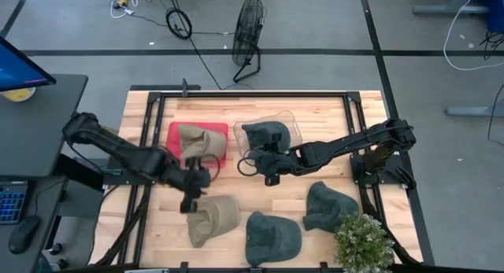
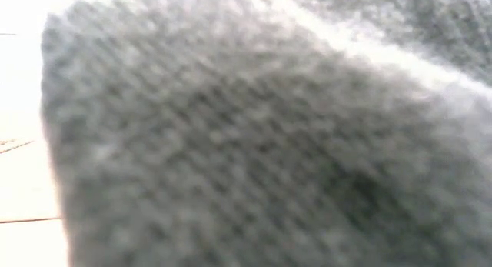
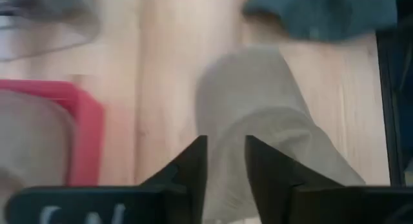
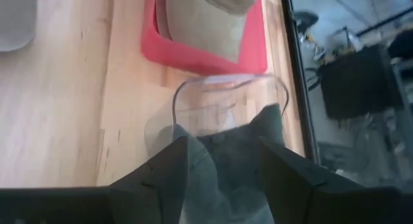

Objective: Pick & Place hat
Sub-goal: Put the brown cap into the red bin

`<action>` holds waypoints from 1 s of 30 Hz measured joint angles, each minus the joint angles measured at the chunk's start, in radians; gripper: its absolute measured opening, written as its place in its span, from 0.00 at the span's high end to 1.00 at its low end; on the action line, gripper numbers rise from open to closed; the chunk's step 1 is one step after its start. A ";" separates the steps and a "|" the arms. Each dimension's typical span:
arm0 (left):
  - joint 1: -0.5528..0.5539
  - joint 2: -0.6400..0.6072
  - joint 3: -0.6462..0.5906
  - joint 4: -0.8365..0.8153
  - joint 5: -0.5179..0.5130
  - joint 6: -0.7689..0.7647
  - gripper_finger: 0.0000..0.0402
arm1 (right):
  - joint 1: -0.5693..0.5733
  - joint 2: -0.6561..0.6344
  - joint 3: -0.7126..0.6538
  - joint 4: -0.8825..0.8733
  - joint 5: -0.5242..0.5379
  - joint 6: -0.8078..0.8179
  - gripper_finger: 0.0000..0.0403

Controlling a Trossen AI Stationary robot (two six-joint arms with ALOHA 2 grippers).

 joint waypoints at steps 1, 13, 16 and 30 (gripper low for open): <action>-0.022 0.018 0.000 0.006 0.000 0.000 0.70 | 0.004 0.000 0.000 -0.013 0.000 0.017 0.55; -0.170 0.305 -0.001 0.039 -0.040 -0.022 0.48 | 0.095 0.000 0.000 -0.118 0.000 0.129 0.55; -0.179 0.354 -0.001 0.043 -0.101 -0.024 0.48 | 0.108 0.000 0.000 -0.117 0.000 0.130 0.55; -0.179 0.480 0.000 0.102 -0.085 0.026 0.82 | 0.111 0.000 0.000 -0.114 0.000 0.171 0.55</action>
